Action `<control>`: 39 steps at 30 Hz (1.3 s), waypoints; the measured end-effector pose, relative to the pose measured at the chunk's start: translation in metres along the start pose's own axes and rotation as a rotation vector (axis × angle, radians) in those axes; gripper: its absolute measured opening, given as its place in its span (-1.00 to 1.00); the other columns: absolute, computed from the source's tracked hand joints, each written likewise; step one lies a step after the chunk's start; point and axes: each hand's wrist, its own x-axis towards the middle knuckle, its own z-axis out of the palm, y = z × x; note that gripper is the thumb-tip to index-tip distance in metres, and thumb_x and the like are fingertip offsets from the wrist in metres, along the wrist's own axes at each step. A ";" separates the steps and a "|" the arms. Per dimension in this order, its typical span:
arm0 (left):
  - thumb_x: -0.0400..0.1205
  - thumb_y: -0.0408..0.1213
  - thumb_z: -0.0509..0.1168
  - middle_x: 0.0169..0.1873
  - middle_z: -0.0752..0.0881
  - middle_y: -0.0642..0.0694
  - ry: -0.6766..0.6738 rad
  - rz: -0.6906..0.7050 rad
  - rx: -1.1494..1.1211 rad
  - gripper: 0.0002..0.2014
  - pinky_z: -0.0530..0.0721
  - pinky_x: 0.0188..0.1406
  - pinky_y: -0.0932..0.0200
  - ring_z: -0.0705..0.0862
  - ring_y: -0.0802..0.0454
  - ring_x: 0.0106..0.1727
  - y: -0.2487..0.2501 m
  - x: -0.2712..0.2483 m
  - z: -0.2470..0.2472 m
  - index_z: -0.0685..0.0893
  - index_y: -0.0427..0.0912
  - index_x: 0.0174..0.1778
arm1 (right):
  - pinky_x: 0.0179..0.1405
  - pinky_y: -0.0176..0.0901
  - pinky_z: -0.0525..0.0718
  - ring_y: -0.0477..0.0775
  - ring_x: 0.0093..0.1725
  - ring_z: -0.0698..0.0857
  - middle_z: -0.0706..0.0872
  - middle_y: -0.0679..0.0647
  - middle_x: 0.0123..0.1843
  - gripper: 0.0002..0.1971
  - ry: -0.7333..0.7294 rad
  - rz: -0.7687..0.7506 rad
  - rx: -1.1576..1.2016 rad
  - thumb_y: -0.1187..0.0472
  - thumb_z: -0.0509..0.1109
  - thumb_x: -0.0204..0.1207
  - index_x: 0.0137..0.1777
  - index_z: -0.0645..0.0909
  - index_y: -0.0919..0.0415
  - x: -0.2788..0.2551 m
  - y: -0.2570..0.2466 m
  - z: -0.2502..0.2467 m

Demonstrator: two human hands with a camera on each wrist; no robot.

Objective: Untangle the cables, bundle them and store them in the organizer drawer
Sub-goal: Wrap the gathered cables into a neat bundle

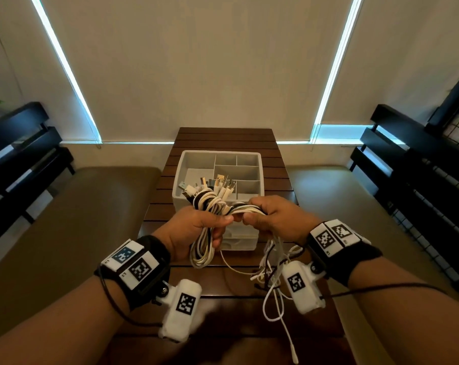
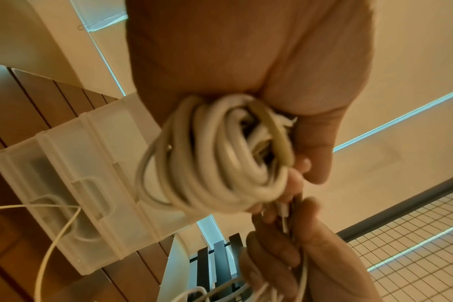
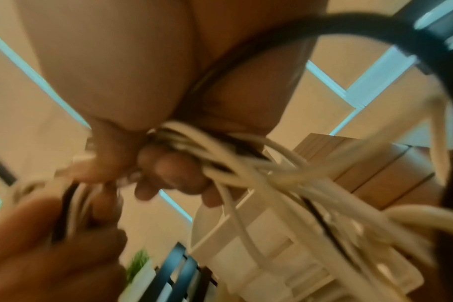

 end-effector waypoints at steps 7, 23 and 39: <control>0.48 -0.27 0.45 -0.60 0.52 -0.14 0.159 0.063 -0.002 -0.74 0.59 -0.49 0.15 0.53 0.00 -0.58 -0.006 0.004 0.010 0.68 -0.21 -0.53 | -0.54 -0.34 0.45 -0.05 -0.51 0.43 0.47 0.07 -0.43 -0.72 0.096 0.101 0.344 0.18 0.16 0.72 0.00 0.56 0.41 0.001 -0.001 0.009; 0.58 -0.32 0.41 -0.43 0.68 -0.16 0.118 -0.015 0.012 -0.85 0.63 -0.51 0.19 0.64 0.06 -0.52 -0.013 0.011 0.027 0.74 -0.33 -0.02 | -0.42 -0.15 0.57 0.04 -0.40 0.53 0.53 0.24 -0.29 -0.70 0.232 0.134 0.741 0.12 0.17 0.68 0.10 0.51 0.42 -0.001 0.006 0.034; 0.59 -0.28 0.43 -0.03 0.83 -0.28 0.271 0.050 -0.026 -0.74 0.77 -0.03 -0.02 0.81 -0.20 0.02 -0.019 0.022 0.036 0.75 -0.31 0.14 | 0.32 0.03 0.64 0.14 0.34 0.67 0.66 0.26 0.37 -0.28 0.117 0.204 0.919 -0.32 0.13 0.55 0.49 0.44 0.24 0.000 0.004 0.036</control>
